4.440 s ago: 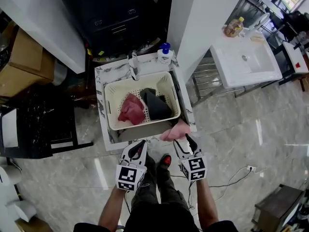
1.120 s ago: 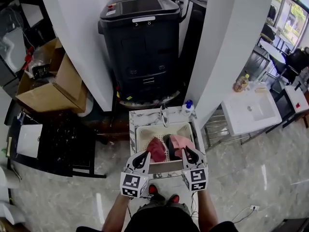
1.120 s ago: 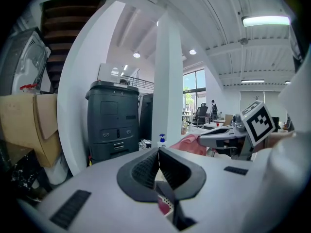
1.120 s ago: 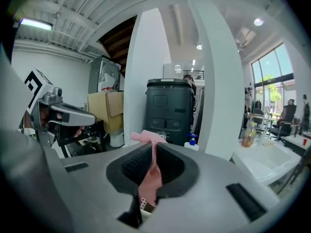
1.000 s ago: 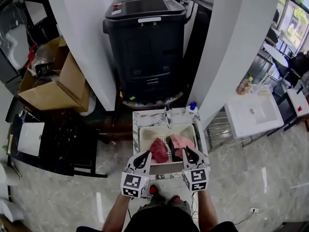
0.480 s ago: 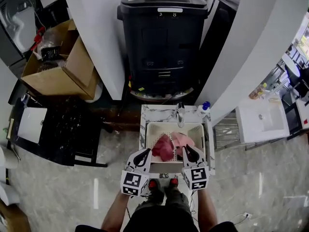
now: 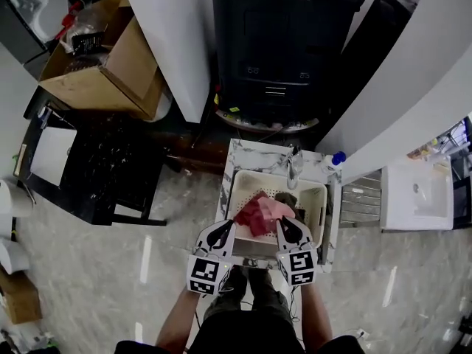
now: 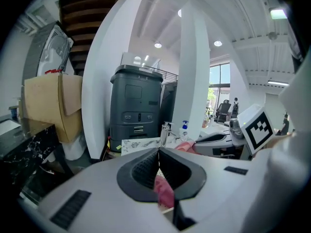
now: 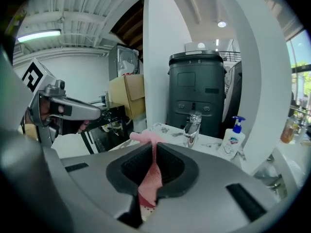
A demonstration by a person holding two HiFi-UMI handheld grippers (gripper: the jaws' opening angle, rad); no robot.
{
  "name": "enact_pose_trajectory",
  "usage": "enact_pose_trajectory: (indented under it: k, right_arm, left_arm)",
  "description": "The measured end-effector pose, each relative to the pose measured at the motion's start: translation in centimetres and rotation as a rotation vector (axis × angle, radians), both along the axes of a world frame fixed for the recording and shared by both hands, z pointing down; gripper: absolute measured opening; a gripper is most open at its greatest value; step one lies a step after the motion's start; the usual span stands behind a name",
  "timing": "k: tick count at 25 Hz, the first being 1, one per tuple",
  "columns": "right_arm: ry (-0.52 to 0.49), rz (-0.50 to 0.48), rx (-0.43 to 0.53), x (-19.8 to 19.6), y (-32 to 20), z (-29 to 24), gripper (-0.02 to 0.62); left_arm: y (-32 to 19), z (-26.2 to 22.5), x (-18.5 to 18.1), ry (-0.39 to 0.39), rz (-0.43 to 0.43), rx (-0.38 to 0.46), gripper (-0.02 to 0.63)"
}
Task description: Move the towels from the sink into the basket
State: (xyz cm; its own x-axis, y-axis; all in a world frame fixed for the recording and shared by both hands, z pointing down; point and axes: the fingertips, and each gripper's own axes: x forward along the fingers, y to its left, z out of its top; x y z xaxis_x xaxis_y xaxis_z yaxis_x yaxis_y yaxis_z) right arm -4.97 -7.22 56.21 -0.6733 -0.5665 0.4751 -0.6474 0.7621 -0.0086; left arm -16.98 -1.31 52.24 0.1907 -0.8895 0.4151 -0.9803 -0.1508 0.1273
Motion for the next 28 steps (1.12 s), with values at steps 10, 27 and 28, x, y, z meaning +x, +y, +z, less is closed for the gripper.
enact_pose_trajectory:
  k: [10, 27, 28]
  right_arm:
    - [0.050, -0.088, -0.092, -0.5, -0.9, 5.4, 0.049]
    - [0.057, -0.125, -0.167, -0.1, -1.1, 9.1, 0.052]
    - [0.052, -0.122, -0.168, -0.1, -1.2, 9.1, 0.067]
  left_arm:
    - [0.7, 4.4, -0.7, 0.015, -0.090, -0.095, 0.008]
    - [0.5, 6.4, -0.6, 0.015, -0.137, -0.134, 0.008]
    - [0.5, 6.5, -0.5, 0.015, -0.135, -0.136, 0.008]
